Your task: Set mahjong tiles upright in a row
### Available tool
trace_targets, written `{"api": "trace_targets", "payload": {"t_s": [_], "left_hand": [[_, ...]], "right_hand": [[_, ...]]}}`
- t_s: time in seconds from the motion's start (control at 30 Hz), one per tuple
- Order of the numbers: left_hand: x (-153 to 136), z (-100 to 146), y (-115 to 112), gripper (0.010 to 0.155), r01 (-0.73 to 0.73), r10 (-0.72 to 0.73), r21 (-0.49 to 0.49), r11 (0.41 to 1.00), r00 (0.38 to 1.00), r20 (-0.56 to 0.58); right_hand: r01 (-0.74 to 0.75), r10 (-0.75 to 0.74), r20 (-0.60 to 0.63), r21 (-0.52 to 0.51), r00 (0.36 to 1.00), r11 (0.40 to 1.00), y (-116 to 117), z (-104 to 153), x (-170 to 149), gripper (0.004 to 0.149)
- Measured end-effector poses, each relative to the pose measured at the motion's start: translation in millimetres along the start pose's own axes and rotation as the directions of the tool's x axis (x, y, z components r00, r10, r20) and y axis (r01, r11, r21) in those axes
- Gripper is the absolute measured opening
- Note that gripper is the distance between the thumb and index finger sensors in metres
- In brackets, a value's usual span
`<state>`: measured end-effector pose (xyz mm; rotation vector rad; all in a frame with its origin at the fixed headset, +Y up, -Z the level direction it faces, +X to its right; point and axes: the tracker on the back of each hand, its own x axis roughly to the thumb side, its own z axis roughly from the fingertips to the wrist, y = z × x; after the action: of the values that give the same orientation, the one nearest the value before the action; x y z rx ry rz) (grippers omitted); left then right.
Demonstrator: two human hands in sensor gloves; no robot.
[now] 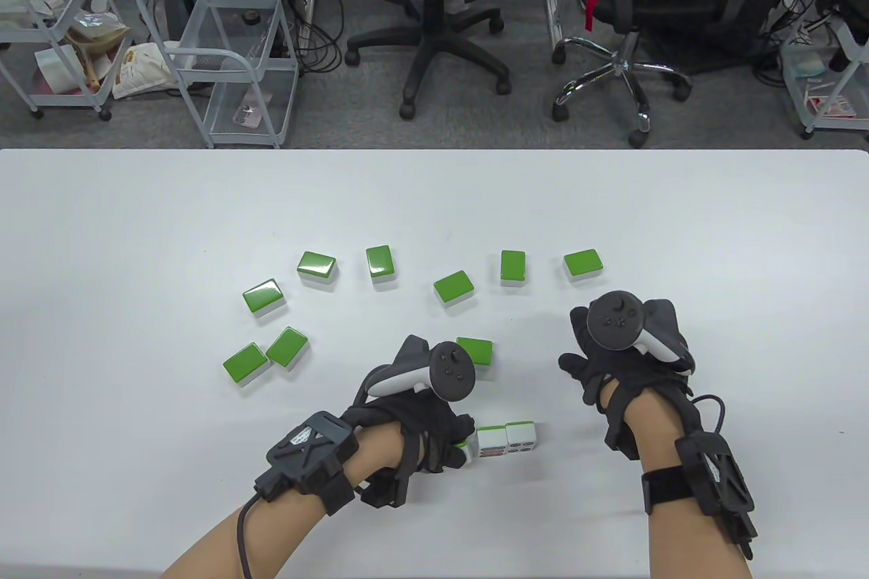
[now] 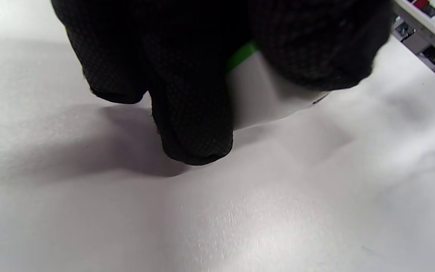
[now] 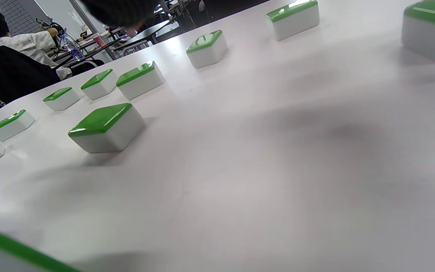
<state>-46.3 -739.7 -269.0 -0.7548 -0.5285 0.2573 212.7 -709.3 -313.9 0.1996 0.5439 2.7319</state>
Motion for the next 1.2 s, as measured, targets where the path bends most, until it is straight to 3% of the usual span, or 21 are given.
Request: {"api": "trace_targets", "payload": {"t_s": [0.1, 0.17, 0.53, 0.63, 0.7, 0.8, 0.93, 1.07, 1.2], "left_hand": [[-4, 0, 4, 0.062, -0.022, 0.024, 0.105, 0.994, 1.0, -0.017], [-8, -1, 4, 0.062, -0.048, 0.049, 0.082, 0.995, 0.999, -0.013], [-23, 2, 4, 0.067, -0.092, 0.093, 0.161, 0.983, 0.996, -0.003], [-28, 13, 21, 0.066, -0.128, 0.131, 0.274, 0.953, 0.991, 0.006], [-24, 22, 40, 0.061, -0.041, 0.038, 0.406, 0.913, 0.999, 0.014], [-12, 24, 59, 0.066, 0.223, -0.243, 0.477, 0.85, 0.97, -0.02], [0, 1, 64, 0.068, 0.228, -0.266, 0.326, 0.917, 0.961, 0.075], [12, -28, 57, 0.071, 0.475, -0.497, 0.268, 0.838, 0.868, 0.015], [16, -50, 48, 0.074, 0.546, -0.557, 0.185, 0.817, 0.831, 0.006]], "right_hand": [[-0.003, 0.003, 0.002, 0.002, 1.0, 1.0, 0, 0, 1, 0.079], [0.0, 0.0, 0.004, 0.005, 1.0, 1.0, 0, 0, 1, 0.079], [0.005, -0.005, 0.007, 0.003, 1.0, 1.0, -1, 0, 0, 0.079], [0.01, -0.01, 0.009, -0.002, 1.0, 1.0, -2, 0, 0, 0.079], [0.01, -0.01, 0.01, -0.006, 1.0, 1.0, -3, 0, -1, 0.079], [0.01, -0.01, 0.01, -0.011, 1.0, 1.0, -3, 1, -1, 0.078], [0.016, -0.016, 0.002, -0.011, 1.0, 1.0, -3, 1, -3, 0.078], [0.018, -0.018, -0.014, -0.007, 1.0, 1.0, -2, 2, -7, 0.078], [0.017, -0.017, -0.02, -0.004, 1.0, 1.0, -2, 1, -9, 0.078]]}}
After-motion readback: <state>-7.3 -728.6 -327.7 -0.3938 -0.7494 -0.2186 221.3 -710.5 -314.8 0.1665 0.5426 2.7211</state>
